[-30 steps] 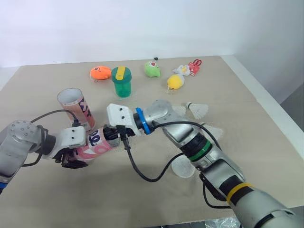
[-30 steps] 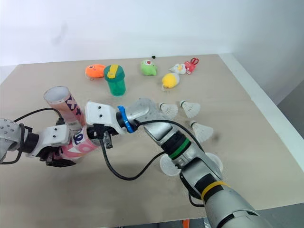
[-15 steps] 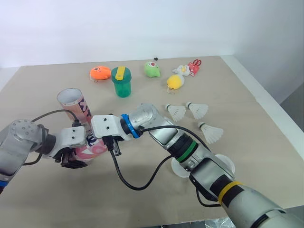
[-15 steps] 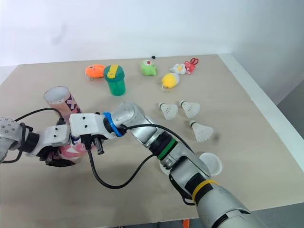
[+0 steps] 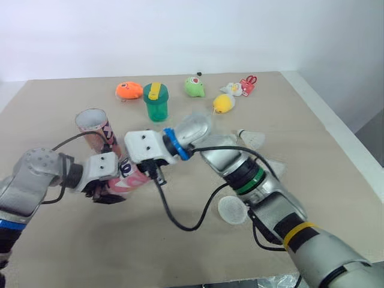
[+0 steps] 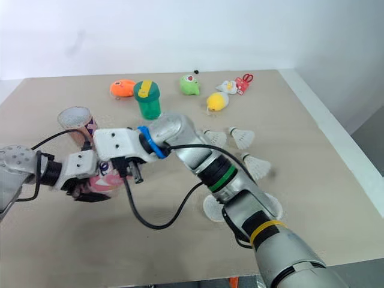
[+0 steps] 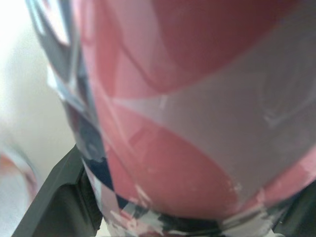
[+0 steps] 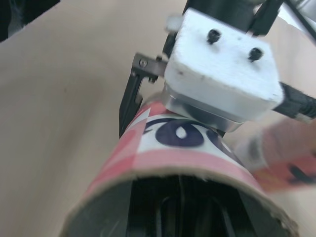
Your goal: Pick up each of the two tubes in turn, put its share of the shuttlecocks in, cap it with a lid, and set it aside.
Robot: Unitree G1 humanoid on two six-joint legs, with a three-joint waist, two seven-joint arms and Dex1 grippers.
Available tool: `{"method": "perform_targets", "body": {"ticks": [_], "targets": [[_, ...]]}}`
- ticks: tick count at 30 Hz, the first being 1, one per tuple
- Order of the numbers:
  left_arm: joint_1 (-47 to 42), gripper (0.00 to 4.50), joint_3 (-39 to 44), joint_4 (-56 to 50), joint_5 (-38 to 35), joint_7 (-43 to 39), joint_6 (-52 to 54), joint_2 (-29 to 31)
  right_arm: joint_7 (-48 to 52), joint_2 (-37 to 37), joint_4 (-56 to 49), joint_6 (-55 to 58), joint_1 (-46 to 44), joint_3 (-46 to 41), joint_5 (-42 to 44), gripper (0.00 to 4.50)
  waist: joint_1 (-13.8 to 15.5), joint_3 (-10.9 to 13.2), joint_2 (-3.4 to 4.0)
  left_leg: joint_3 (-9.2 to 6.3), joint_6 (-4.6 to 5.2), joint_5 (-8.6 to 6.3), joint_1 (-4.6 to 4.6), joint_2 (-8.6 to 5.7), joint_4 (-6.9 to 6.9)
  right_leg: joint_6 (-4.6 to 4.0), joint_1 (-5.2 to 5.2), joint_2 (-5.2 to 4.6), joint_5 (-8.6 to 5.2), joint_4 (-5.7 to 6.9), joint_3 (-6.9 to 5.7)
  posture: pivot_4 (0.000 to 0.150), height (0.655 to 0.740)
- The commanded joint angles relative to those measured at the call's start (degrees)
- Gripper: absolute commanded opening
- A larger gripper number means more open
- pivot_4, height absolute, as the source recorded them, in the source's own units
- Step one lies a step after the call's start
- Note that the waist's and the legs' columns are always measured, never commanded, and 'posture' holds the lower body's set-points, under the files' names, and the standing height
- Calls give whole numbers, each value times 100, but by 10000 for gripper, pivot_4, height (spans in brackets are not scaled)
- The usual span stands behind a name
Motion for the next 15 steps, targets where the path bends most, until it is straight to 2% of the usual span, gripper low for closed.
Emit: {"method": "perform_targets", "body": {"ticks": [1,5,11,15], "targets": [[-162,36653,-165,-60,-28,214,-107,-319,252,-150,-726,-34,-430,-374,382,274,-19,8,1,1,0,0,-5,-2,-2,1,-6,-2,-1,0,1,1500,7400],[-245,36653,-225,-72,-184,423,-162,-866,525,-664,-1038,209,-451,-422,408,274,-28,11,0,-5,5,-5,-7,0,-8,-11,-9,3,-7,1,-1,1500,7400],[-334,36653,-284,214,-313,1155,-282,-2056,904,-1629,-1537,819,-296,-860,826,274,-19,12,-1,-15,5,-7,-14,-8,-5,-22,-7,-6,-5,1,-9,1500,7400],[-255,36653,-454,241,-263,1357,-331,-2419,886,-1942,-1552,920,-228,-916,855,274,-44,13,-2,-19,5,-7,-11,-9,-3,-17,-5,-4,-4,1,-9,1500,7400]]}}
